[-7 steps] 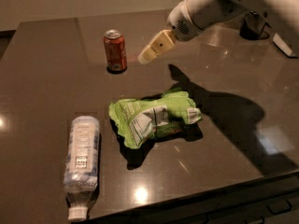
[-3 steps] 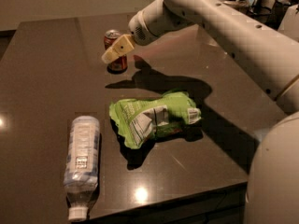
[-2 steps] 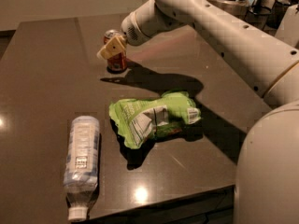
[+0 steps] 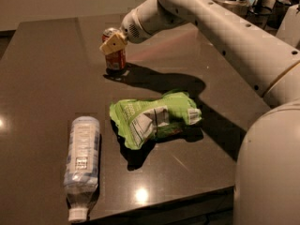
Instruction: Pick coke can
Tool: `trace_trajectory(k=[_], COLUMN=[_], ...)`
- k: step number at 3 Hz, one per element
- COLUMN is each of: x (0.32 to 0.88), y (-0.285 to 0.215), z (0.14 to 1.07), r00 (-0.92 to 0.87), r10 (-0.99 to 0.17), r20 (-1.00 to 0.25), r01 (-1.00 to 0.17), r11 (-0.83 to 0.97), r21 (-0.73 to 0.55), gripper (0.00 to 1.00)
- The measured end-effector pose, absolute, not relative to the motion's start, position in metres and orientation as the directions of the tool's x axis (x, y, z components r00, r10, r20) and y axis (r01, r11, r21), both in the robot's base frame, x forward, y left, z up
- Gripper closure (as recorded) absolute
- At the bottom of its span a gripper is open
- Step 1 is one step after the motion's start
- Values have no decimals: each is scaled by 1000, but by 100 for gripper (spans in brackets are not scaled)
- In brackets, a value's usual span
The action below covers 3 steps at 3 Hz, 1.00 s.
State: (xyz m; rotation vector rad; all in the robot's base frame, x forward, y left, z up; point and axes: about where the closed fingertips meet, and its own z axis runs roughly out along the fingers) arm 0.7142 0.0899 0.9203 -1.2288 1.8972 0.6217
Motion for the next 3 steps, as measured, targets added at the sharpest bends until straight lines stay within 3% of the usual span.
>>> trace_trajectory(k=[1,3], x=[707,700], y=[73,50], z=[954,987], r00=[-198,-182], r10=[-521,-528], r20=[-831,-829], r01=[-920,-931], r11=[391,364], r21=[-27,-28], gripper=[100,100])
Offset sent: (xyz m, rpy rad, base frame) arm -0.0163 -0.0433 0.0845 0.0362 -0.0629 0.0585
